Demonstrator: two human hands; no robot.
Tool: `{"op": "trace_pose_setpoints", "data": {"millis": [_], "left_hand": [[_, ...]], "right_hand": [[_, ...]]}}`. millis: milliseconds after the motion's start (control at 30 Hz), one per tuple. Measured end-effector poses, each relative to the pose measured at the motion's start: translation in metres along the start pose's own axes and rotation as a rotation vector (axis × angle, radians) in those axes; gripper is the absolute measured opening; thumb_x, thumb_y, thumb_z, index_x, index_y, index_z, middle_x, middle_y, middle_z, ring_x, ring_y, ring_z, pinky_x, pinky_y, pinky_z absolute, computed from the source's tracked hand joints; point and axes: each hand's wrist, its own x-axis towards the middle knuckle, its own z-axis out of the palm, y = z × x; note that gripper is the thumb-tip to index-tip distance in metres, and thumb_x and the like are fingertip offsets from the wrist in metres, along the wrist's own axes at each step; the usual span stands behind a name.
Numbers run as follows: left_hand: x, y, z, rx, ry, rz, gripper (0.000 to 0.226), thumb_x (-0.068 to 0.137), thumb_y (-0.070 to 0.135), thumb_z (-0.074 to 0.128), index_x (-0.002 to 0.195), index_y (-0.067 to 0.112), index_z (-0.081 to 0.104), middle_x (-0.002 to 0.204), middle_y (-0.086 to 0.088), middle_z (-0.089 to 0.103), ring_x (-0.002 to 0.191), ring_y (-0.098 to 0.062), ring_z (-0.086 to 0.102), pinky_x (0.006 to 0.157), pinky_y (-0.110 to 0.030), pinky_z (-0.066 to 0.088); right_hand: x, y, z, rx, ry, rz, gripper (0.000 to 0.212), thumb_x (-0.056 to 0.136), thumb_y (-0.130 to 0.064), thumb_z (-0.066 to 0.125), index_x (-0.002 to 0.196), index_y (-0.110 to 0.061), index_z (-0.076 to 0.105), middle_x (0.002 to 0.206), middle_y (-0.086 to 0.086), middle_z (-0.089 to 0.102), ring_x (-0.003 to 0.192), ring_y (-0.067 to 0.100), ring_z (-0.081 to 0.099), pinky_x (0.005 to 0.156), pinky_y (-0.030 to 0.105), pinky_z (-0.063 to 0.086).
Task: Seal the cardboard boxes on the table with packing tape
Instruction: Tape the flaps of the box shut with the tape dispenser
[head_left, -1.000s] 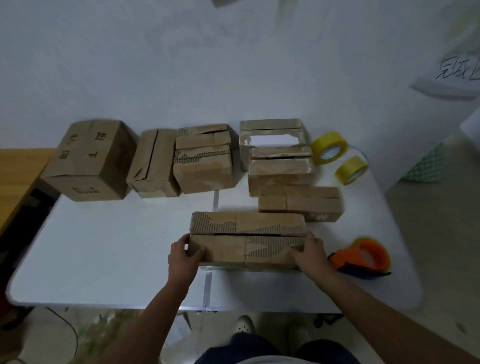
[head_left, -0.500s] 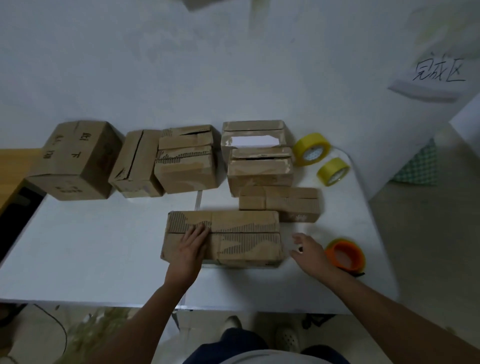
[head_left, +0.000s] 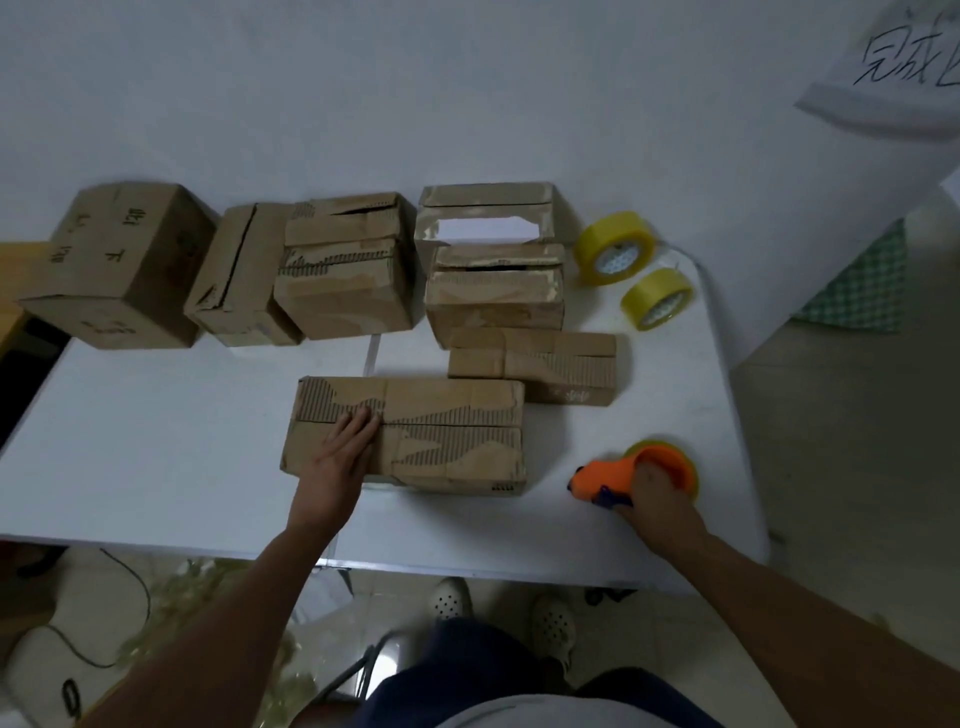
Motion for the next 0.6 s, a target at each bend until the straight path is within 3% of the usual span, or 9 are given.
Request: {"op": "trace_pose_setpoints", "data": {"millis": [33, 67, 133, 167, 267, 367, 467, 533, 600], "left_hand": [[0.0, -0.001, 0.0, 0.003, 0.002, 0.003, 0.043, 0.103, 0.012, 0.048, 0.146, 0.015, 0.047, 0.154, 0.002, 0.036, 0.147, -0.016, 0.021, 0.118, -0.029, 0.017], [0.0, -0.002, 0.001, 0.009, 0.003, 0.005, 0.043, 0.103, 0.013, 0.048, 0.146, 0.016, 0.047, 0.154, 0.002, 0.036, 0.147, -0.016, 0.021, 0.118, -0.03, 0.017], [0.0, -0.003, 0.001, 0.011, 0.001, 0.004, 0.043, 0.103, 0.014, 0.048, 0.146, 0.017, 0.047, 0.154, 0.004, 0.035, 0.147, -0.015, 0.021, 0.118, -0.03, 0.017], [0.0, -0.004, 0.001, 0.004, 0.003, 0.007, 0.043, 0.103, 0.015, 0.048, 0.146, 0.016, 0.047, 0.153, 0.005, 0.034, 0.147, -0.015, 0.021, 0.118, -0.03, 0.017], [0.001, -0.006, 0.001, -0.002, 0.015, 0.032, 0.042, 0.102, 0.015, 0.05, 0.144, 0.016, 0.049, 0.152, 0.005, 0.036, 0.145, -0.015, 0.024, 0.118, -0.034, 0.021], [0.003, -0.009, -0.006, 0.004, 0.019, 0.081, 0.041, 0.1, 0.019, 0.053, 0.141, 0.016, 0.053, 0.149, -0.002, 0.045, 0.14, -0.02, 0.034, 0.115, -0.035, 0.027], [0.009, -0.011, -0.02, 0.031, -0.044, 0.108, 0.047, 0.1, 0.044, 0.046, 0.139, 0.019, 0.056, 0.145, -0.005, 0.051, 0.133, -0.024, 0.042, 0.111, -0.037, 0.034], [0.013, -0.014, -0.029, 0.074, -0.096, 0.133, 0.056, 0.096, 0.05, 0.033, 0.139, 0.022, 0.056, 0.144, -0.004, 0.052, 0.13, -0.025, 0.044, 0.109, -0.037, 0.036], [0.018, -0.018, -0.037, 0.122, -0.131, 0.175, 0.057, 0.094, 0.05, 0.033, 0.139, 0.024, 0.057, 0.144, -0.002, 0.053, 0.128, -0.026, 0.047, 0.107, -0.041, 0.04]], "right_hand": [[-0.005, 0.007, 0.005, 0.037, 0.047, -0.023, 0.015, 0.095, -0.017, 0.058, 0.11, -0.019, 0.061, 0.113, 0.004, 0.058, 0.101, 0.016, 0.054, 0.071, -0.003, 0.037], [-0.006, 0.017, 0.012, 0.057, 0.069, -0.012, 0.016, 0.096, -0.019, 0.057, 0.112, -0.017, 0.058, 0.112, 0.003, 0.058, 0.1, 0.017, 0.054, 0.071, 0.001, 0.039], [-0.002, 0.024, 0.02, -0.069, 0.132, 0.004, 0.045, 0.099, -0.031, 0.051, 0.136, -0.008, 0.04, 0.126, 0.011, 0.055, 0.111, 0.027, 0.055, 0.083, 0.025, 0.043], [0.003, 0.024, 0.022, -0.116, 0.189, -0.01, 0.054, 0.099, -0.036, 0.049, 0.142, -0.007, 0.032, 0.128, 0.014, 0.055, 0.111, 0.029, 0.056, 0.082, 0.031, 0.043], [0.007, 0.004, 0.012, -0.106, 0.378, -0.159, 0.053, 0.098, -0.043, 0.045, 0.138, -0.008, 0.037, 0.112, 0.012, 0.063, 0.093, 0.029, 0.064, 0.067, 0.034, 0.048], [-0.003, -0.046, -0.015, 0.017, 0.544, -0.293, 0.053, 0.094, -0.054, 0.035, 0.122, -0.01, 0.045, 0.097, 0.009, 0.064, 0.076, 0.028, 0.064, 0.057, 0.038, 0.05], [-0.014, -0.102, -0.032, 0.16, 0.527, -0.451, 0.053, 0.089, -0.061, 0.033, 0.108, -0.014, 0.05, 0.092, 0.004, 0.066, 0.075, 0.022, 0.065, 0.062, 0.042, 0.053], [-0.016, -0.141, -0.034, 0.209, 0.451, -0.526, 0.048, 0.092, -0.059, 0.037, 0.108, -0.016, 0.052, 0.091, 0.0, 0.068, 0.077, 0.015, 0.066, 0.064, 0.038, 0.054], [-0.018, -0.177, -0.027, 0.26, 0.335, -0.546, 0.039, 0.096, -0.053, 0.043, 0.107, -0.018, 0.056, 0.091, -0.003, 0.069, 0.076, 0.011, 0.067, 0.063, 0.03, 0.055]]}}
